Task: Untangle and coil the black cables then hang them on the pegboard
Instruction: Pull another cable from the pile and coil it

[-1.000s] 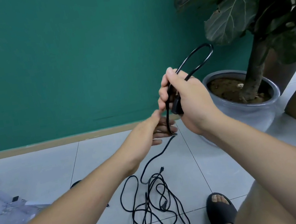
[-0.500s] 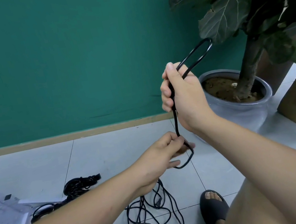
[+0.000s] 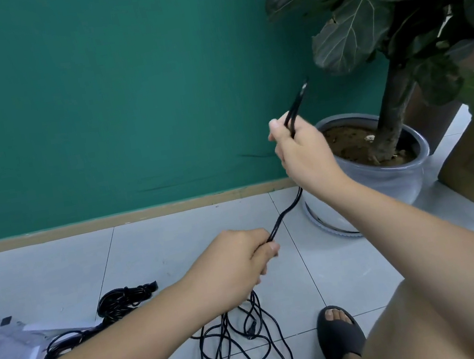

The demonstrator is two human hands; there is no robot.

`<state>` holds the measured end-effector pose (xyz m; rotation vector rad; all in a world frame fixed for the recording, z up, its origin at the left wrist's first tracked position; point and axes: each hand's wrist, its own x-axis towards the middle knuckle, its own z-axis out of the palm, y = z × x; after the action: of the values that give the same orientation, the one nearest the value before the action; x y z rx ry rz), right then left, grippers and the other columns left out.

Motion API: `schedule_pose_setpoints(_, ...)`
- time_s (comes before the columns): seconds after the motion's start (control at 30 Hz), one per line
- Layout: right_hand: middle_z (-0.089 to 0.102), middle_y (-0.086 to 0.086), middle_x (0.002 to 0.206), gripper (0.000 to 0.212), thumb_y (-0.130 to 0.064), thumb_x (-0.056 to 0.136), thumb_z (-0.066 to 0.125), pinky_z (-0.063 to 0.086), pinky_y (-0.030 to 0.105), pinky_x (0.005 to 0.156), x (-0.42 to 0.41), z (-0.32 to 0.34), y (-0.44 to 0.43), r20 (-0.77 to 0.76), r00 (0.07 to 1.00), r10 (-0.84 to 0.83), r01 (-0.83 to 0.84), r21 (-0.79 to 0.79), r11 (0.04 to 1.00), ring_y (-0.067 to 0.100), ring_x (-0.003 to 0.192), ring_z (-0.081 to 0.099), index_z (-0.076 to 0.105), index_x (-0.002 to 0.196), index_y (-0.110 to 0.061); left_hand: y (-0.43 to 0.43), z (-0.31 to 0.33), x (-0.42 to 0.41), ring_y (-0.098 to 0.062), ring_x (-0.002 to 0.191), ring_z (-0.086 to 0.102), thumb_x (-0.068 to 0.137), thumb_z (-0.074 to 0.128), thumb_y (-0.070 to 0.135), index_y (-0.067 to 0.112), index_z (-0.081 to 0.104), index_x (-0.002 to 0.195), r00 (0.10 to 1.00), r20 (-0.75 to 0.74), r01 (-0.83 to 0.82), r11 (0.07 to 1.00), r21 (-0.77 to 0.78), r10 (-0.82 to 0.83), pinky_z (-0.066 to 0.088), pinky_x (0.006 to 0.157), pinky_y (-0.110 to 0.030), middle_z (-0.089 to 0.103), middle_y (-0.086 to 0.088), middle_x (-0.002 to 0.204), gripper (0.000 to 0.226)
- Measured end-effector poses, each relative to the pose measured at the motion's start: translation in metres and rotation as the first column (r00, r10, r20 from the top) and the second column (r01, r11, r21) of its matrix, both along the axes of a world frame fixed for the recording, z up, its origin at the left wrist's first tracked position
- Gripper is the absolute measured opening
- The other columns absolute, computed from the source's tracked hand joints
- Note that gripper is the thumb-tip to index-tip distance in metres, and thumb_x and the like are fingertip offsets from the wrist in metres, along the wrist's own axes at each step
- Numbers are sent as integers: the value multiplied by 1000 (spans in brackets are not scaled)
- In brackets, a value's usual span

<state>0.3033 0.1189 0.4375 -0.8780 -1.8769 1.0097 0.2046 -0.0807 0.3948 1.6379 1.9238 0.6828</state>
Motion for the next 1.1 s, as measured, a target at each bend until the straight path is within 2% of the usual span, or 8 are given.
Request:
schedule_pose_setpoints(0.1, 54, -8, 63, 41, -55, 109, 51, 40, 33, 61, -1, -6, -7, 272, 959, 75, -90, 43, 995, 15, 57, 45, 60, 91, -19, 2, 8, -11, -19, 88, 63, 110, 37, 51, 19, 67, 100, 966, -258, 31, 981, 193, 21, 52, 83, -43, 67, 5, 91, 44)
schedule_pose_setpoints(0.2, 59, -4, 66, 55, -71, 105, 47, 45, 33, 59, -1, -4, -27, 395, 884, 250, -245, -66, 967, 14, 55, 50, 63, 97, -19, 5, 25, -25, -10, 87, 58, 111, 48, 44, 22, 69, 102, 973, -215, 6, 923, 385, 83, 48, 81, -33, 63, 11, 89, 32)
schedule_pose_setpoints(0.33, 55, 1, 56, 71, -77, 105, 24, 34, 29, 49, 3, 7, -62, 289, 774, 563, -447, -380, 810, 22, 45, 43, 72, 74, -35, 5, 49, -43, -4, 78, 60, 101, 74, 32, 24, 69, 93, 979, -63, -123, 811, 572, 192, 44, 70, -21, 66, 13, 80, 12)
schedule_pose_setpoints(0.53, 22, 8, 61, 114, -98, 85, 15, 15, 33, 49, 1, 16, -74, -31, 659, 751, -561, -685, 464, 20, 43, 15, 74, 128, -10, 2, 68, -63, -15, 73, 57, 88, 87, 40, 19, 66, 91, 970, 25, -191, 695, 693, 242, 46, 65, -27, 62, 7, 83, 30)
schedule_pose_setpoints(0.73, 17, 3, 60, 73, -66, 105, 39, 13, 29, 45, 8, 21, -72, -73, 493, 867, -620, -729, 291, 16, 42, 14, 69, 138, -8, 7, 64, -86, -15, 100, 68, 97, 80, 25, 20, 77, 114, 979, -111, -41, 695, 718, 172, 55, 73, -34, 70, 8, 123, 18)
schedule_pose_setpoints(0.83, 18, 4, 60, 56, -46, 109, 42, 12, 33, 47, 9, 23, -72, -61, 456, 888, -652, -702, 287, 16, 42, 16, 70, 136, -6, 9, 59, -91, -8, 97, 70, 103, 73, 30, 26, 78, 118, 975, -125, -59, 758, 650, 183, 54, 79, -32, 77, 16, 108, 17)
schedule_pose_setpoints(0.97, 23, 12, 60, 45, -37, 114, 44, 37, 37, 51, 7, 21, -80, 59, 484, 873, -682, -599, 419, 25, 45, 24, 81, 118, -12, 10, 60, -89, -18, 80, 67, 103, 71, 26, 29, 79, 108, 977, 160, -203, 846, 493, 141, 51, 75, -34, 76, 10, 86, 9)
schedule_pose_setpoints(1.1, 59, 22, 69, 36, -37, 116, 47, 55, 50, 100, 7, 17, -82, 302, 544, 783, -674, -398, 622, 39, 76, 68, 81, 106, -30, 10, 58, -80, -17, 72, 55, 104, 71, 31, 21, 72, 86, 896, 426, -318, 847, 425, 123, 50, 81, -40, 60, 3, 70, 20)
